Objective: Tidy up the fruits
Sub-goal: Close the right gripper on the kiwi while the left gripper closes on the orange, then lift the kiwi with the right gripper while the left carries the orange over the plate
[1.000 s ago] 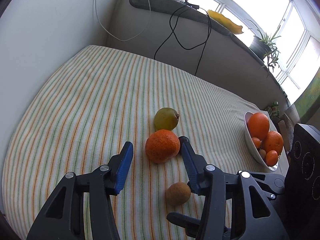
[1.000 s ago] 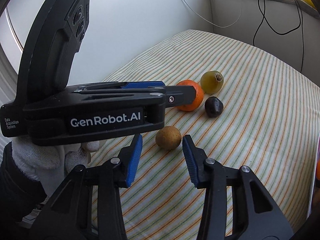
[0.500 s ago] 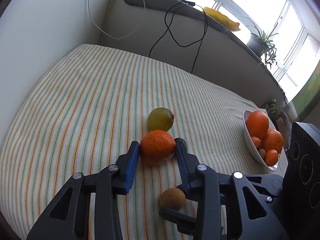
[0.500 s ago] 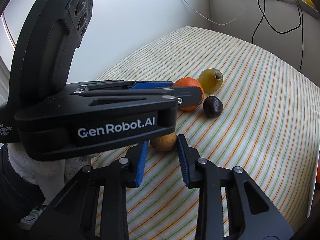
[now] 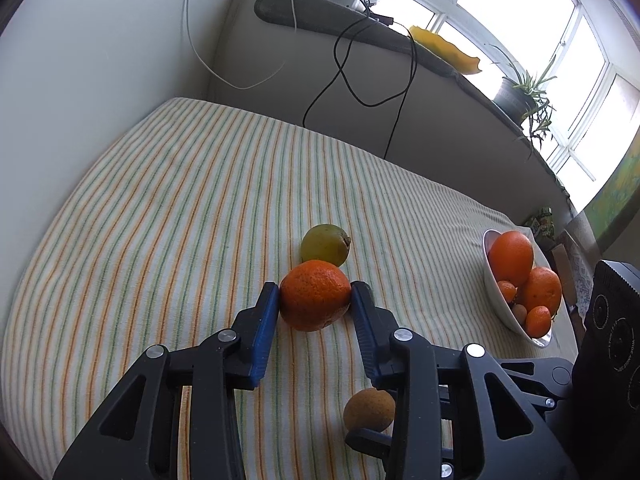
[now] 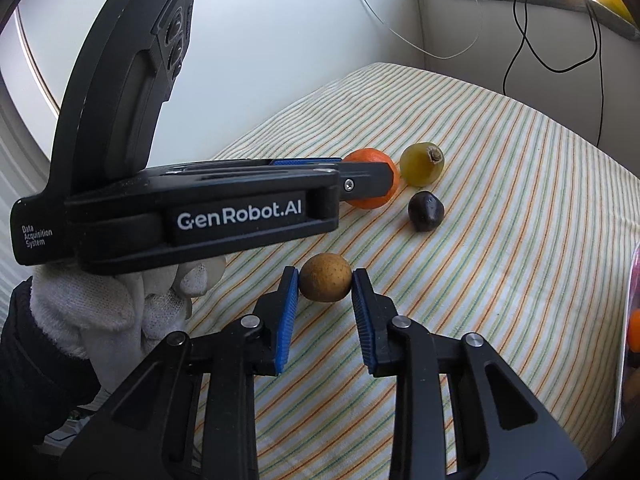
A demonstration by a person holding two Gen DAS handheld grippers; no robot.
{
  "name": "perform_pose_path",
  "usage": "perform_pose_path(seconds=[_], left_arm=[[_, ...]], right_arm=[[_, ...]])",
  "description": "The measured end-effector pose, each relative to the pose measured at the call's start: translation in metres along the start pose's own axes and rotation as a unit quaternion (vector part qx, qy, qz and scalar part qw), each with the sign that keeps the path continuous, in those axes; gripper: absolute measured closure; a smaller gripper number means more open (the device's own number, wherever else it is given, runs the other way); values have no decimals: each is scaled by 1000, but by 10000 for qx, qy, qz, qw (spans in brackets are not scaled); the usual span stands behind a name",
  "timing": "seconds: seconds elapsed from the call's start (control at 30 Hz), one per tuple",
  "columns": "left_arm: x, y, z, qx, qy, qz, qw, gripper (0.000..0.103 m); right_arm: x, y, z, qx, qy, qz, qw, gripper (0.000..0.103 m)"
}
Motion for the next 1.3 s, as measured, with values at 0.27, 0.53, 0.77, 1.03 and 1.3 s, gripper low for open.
perform_pose_path(seconds=[0.27,0.53,0.77,1.03,1.3], left_arm=[[17,-3,5,115,72,-64,9999,68],[43,2,8,128,210,-217,9995,68],[67,7,12,132,353,-350,9987,68],[95,16,12,78,583,-494,9970,68],[124,30,12,0,744,-670,9950,68]], right_arm=[[13,-26,-4,185,135,-75,9997,75],[38,-58,-9,404,321,-263,9983,75],[56,-80,-11,537,423,-414,9968,75],[70,-111,-18,663,557,-601,9944,75],[94,-139,-33,761,745,-844,9907,75]])
Point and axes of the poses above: each gripper's, at about its wrist camera, not at the fingertips, and y roughly the way its jaws point, x to its right, z to its top, the point moved 9 cm from there along y, roughly the way its jaws point, and after that the axes turned 9 degrees about -z, right-handed, at the moved point
